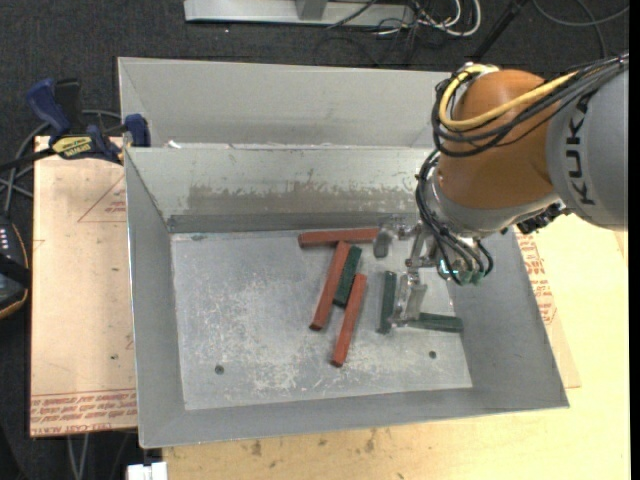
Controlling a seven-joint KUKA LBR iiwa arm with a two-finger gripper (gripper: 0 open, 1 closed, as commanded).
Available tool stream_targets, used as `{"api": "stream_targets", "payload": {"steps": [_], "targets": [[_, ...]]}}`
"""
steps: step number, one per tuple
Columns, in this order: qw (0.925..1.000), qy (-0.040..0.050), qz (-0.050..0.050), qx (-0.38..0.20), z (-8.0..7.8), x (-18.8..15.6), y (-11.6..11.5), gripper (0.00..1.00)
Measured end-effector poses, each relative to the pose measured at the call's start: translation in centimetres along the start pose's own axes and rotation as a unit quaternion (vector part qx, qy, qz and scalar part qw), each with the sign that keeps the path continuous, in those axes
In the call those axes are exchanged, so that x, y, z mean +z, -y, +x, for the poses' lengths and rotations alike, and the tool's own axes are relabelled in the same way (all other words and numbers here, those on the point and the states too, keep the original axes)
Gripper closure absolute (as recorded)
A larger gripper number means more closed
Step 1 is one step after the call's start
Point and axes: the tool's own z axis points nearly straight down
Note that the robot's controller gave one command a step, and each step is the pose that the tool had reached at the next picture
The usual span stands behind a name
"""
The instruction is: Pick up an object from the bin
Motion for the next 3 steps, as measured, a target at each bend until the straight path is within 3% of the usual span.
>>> {"api": "stream_targets", "payload": {"steps": [1,2,3], "targets": [[0.9965,0.0002,0.001,-0.083,-0.9,13.5,11.2,0.0],[0.9964,0.0035,0.0,-0.085,-1.1,13.2,10.8,1.0],[0.9933,0.0086,0.003,-0.115,-0.4,-0.6,12.3,1.0]]}}
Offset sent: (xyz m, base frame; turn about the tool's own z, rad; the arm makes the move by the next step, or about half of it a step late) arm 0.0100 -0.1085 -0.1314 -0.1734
